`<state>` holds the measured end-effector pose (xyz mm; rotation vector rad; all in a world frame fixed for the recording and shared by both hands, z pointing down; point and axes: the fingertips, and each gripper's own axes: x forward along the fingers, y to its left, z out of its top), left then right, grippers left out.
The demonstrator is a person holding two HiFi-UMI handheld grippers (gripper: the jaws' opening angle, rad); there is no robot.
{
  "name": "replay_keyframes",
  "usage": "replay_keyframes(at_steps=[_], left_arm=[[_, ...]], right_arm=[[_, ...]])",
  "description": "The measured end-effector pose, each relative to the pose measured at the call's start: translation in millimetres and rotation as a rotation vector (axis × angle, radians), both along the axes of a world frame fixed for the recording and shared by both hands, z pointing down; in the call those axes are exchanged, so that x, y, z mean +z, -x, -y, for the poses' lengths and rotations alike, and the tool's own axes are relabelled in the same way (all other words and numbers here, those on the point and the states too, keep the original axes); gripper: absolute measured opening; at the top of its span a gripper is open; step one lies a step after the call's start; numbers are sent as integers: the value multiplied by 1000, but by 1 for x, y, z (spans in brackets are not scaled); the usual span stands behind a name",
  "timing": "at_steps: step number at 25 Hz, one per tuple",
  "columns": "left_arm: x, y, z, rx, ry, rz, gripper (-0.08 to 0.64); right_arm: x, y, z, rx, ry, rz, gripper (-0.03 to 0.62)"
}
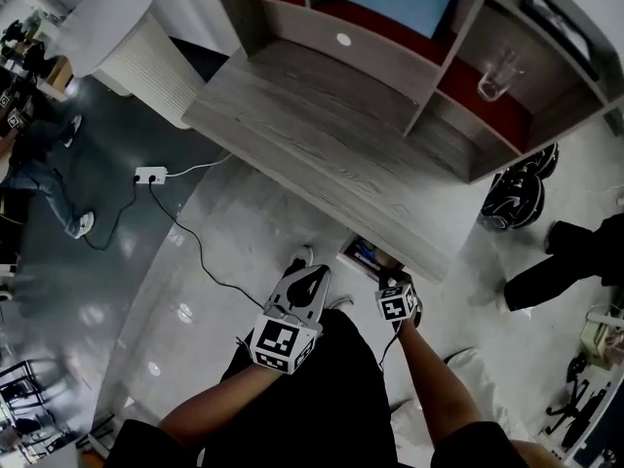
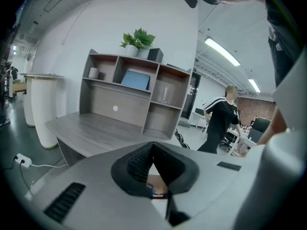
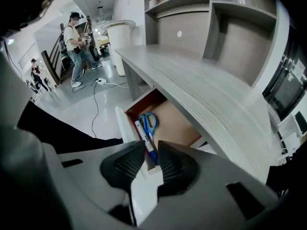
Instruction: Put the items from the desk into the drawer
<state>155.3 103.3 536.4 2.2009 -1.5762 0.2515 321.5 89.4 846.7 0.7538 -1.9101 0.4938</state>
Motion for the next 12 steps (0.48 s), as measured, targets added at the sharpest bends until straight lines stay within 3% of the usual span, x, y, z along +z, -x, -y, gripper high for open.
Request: replay_keyframes(at_steps=[12], left_arm=[[-18, -6, 8, 41, -22, -7, 3]], right_arm=[[-82, 20, 14, 174, -62, 199, 91]])
